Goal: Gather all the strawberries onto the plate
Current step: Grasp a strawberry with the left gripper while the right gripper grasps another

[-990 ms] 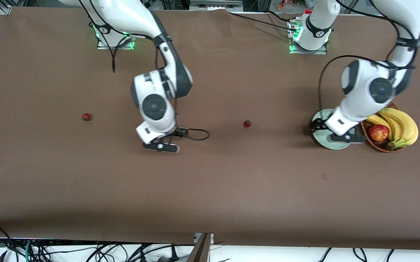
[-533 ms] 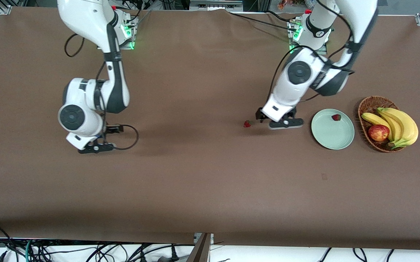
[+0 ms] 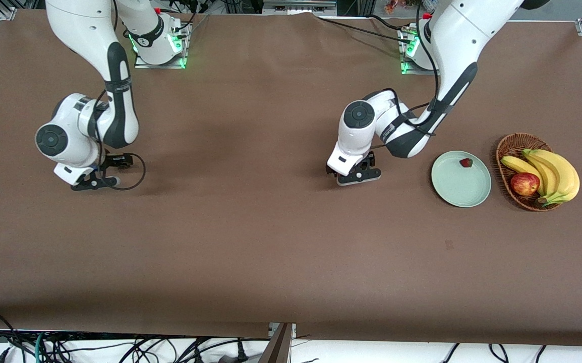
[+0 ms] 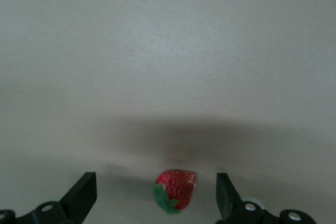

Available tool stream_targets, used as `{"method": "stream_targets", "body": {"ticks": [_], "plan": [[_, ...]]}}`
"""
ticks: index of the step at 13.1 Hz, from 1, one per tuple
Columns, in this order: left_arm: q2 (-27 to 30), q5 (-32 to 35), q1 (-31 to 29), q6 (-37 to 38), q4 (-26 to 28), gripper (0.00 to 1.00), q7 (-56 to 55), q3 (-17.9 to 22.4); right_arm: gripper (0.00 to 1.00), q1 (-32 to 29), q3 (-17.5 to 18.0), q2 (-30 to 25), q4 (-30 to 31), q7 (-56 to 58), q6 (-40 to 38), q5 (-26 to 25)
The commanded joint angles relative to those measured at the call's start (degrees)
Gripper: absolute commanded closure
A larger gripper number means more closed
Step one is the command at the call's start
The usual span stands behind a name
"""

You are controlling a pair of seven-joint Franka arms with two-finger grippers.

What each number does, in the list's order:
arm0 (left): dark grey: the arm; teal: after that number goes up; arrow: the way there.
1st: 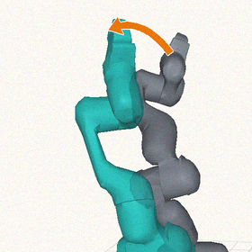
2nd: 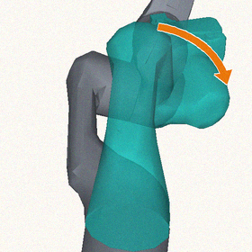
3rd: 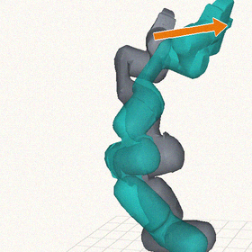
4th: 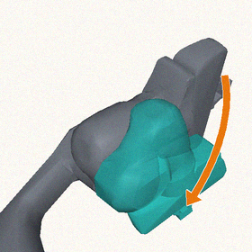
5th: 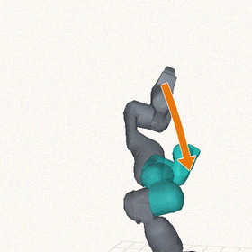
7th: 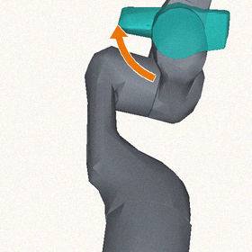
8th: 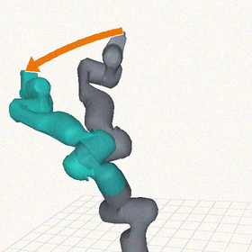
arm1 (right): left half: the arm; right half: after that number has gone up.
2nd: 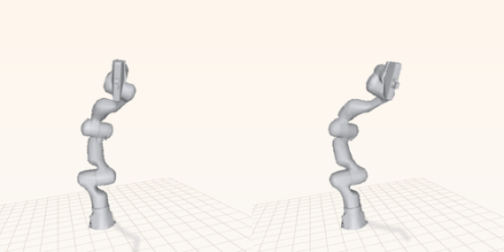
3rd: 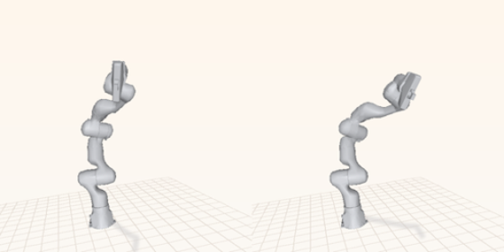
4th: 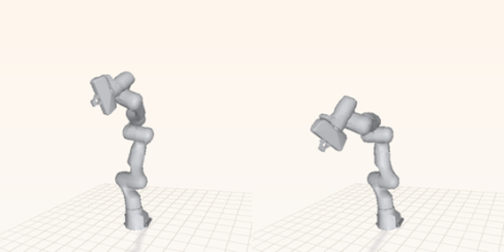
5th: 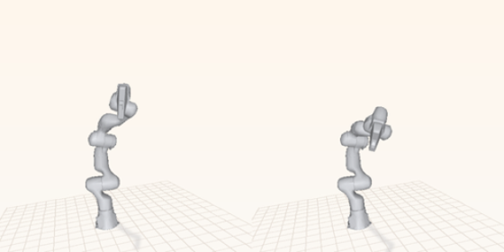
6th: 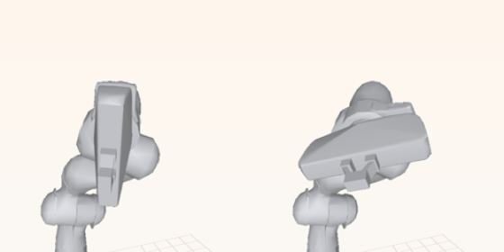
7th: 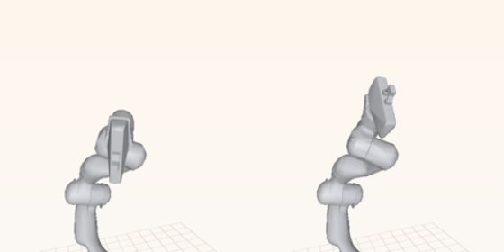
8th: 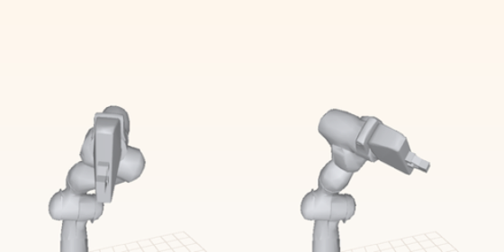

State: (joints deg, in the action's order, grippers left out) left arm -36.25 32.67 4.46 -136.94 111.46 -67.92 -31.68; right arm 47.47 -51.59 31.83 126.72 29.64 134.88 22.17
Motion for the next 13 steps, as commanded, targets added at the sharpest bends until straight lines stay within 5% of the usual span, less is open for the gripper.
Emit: {"method": "stream_targets", "body": {"ticks": [1, 3, 5, 9, 13], "plan": [[-2.6, 1.61, 0.46, 0.62, -2.92, 0.0, -1.86, -0.4, 0.09, -0.36, 0.52, -2.48, 2.65, 2.0, 0.82, 3.22], [-2.6, 1.35, 0.46, 0.8, -2.57, 0.02, -2.65, -0.84, 0.13, -0.37, 0.79, -2.39, 3.35, 2.35, 1.17, 3.85], [-2.6, 0.82, 0.46, 0.89, -2.48, 0.34, -2.83, -1.01, 0.21, -0.37, 0.87, -2.3, 3.79, 2.96, 1.18, 5.07], [-2.34, 0.64, 0.46, 1.41, -1.95, 0.74, -5.55, -1.71, 0.32, -0.37, 0.88, -0.72, 3.88, 7.88, 1.44, 9.99], [-1.03, 0.21, -0.32, 4.47, -2.3, 0.83, -5.21, -2.07, 0.4, -0.37, 0.88, -0.1, 3.88, 9.29, 1.53, 11.32]]}}
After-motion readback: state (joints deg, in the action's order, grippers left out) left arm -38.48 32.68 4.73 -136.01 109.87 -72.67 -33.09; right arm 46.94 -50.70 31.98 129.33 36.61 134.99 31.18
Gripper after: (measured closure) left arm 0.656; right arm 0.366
